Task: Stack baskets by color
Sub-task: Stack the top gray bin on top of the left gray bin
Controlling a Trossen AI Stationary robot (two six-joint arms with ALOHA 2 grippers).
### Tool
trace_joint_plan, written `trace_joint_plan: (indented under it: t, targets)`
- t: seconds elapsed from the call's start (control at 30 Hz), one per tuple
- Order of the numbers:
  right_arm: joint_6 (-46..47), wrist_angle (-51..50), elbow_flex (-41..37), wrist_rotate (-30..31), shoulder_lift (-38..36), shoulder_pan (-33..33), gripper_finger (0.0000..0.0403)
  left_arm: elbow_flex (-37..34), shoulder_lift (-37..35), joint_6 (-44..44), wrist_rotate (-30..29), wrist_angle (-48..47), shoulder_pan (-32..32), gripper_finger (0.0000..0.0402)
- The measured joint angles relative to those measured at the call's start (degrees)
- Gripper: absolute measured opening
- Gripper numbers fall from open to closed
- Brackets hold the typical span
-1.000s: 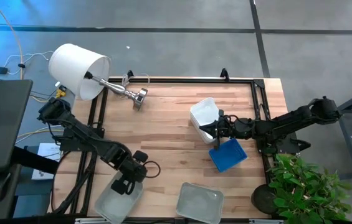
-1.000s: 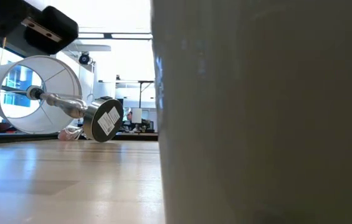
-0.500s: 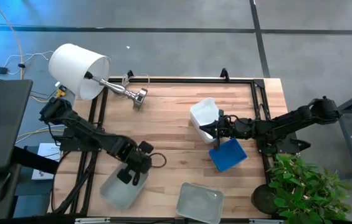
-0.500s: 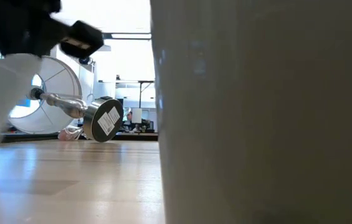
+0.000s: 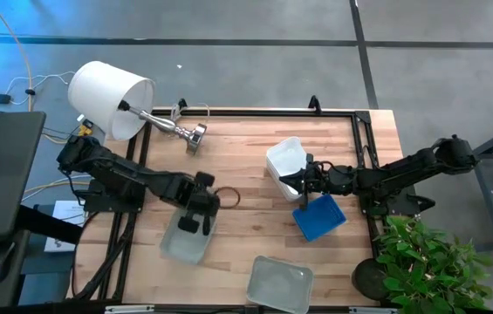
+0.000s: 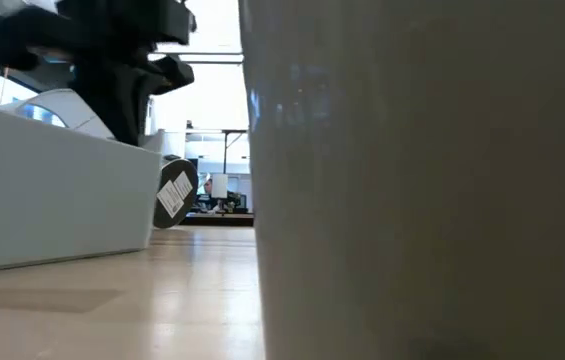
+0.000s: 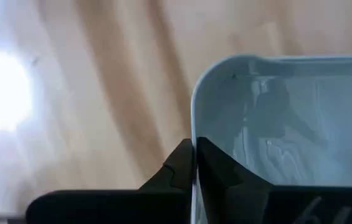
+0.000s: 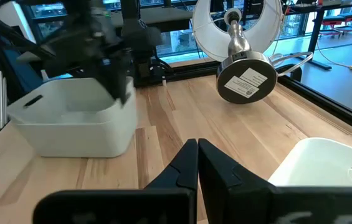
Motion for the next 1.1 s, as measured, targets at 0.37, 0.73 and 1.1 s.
trace_joint_plan:
  t: [0.37,0.73,1.1]
  targets:
    - [-0.07,-0.13,0.00,0.00,0.00,-0.01,0.0000,0.07,-0.04,-4.51,-2.43,-1.50,5.85,0.0000]
    - [-0.07,-0.13,0.00,0.00,0.00,-0.01,0.0000,0.07,-0.07,-7.07,-6.45,-4.18,6.35,0.0000]
    - [-0.07,-0.13,0.00,0.00,0.00,0.00,0.0000,0.09,-0.07,-6.28,-6.12,-4.91,6.30,0.0035]
